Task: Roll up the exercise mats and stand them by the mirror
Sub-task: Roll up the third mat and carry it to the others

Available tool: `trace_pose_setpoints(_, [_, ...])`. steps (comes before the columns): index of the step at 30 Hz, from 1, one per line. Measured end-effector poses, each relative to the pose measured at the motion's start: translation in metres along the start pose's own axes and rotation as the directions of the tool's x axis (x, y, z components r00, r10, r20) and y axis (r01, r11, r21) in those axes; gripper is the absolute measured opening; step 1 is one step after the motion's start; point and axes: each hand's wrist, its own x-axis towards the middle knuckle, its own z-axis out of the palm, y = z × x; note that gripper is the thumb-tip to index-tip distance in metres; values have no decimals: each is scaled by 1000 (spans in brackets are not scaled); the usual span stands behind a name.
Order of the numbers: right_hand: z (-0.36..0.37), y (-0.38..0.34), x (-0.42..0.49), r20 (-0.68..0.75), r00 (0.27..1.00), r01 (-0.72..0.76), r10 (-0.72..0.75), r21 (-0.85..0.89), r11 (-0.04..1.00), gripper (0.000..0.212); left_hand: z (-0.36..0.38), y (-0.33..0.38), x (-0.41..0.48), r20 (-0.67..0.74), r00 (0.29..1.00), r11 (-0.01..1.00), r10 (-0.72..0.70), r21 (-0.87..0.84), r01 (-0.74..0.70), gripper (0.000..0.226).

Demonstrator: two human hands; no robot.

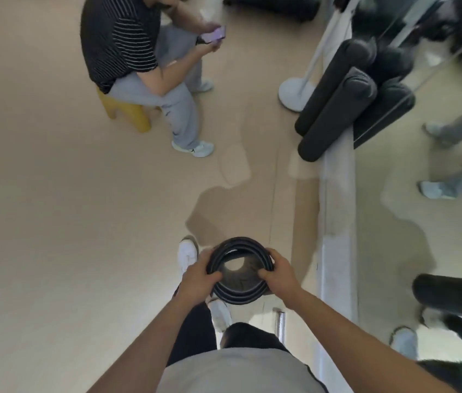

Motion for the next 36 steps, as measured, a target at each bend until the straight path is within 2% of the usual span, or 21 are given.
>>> trace_pose_setpoints(3, [-27, -22, 15, -68, 997, -33, 38, 74, 997, 47, -6, 40, 39, 81, 995, 997, 62, 44, -65, 61])
trace_pose_setpoints(8, [-62, -63, 52, -177, 969, -123, 170, 250, 960, 47, -29, 111, 120, 280, 956, 991, 86, 77, -111, 43])
trace_pose_setpoints(15, [-104, -117, 100, -328, 897, -125, 297, 456, 881, 48, -43, 209, 222, 443, 891, 964, 100, 177, -196, 55])
trace_pose_setpoints(17, [-120, -128, 116, -364, 869, -104, 334, 527, 844, 49, -40, 240, 242, 440, 891, 960, 108, 188, -209, 59])
trace_pose_setpoints(21, [-159, -145, 162, -407, 826, -64, 391, 620, 782, 49, -25, 300, 296, 440, 891, 940, 115, 241, -241, 45])
trace_pose_setpoints(25, [-203, -152, 223, -425, 787, -25, 447, 702, 711, 48, 1, 357, 361, 419, 899, 905, 128, 321, -278, 51])
trace_pose_setpoints(29, [-252, -153, 287, -394, 753, -7, 527, 796, 605, 49, 36, 422, 416, 415, 901, 900, 124, 334, -278, 33])
trace_pose_setpoints(31, [-278, -155, 316, -381, 726, -5, 573, 830, 557, 49, 54, 445, 446, 444, 890, 912, 104, 315, -264, 36])
trace_pose_setpoints(36, [-323, -157, 383, -307, 649, 56, 696, 932, 359, 50, 93, 487, 527, 481, 876, 919, 41, 325, -221, 35])
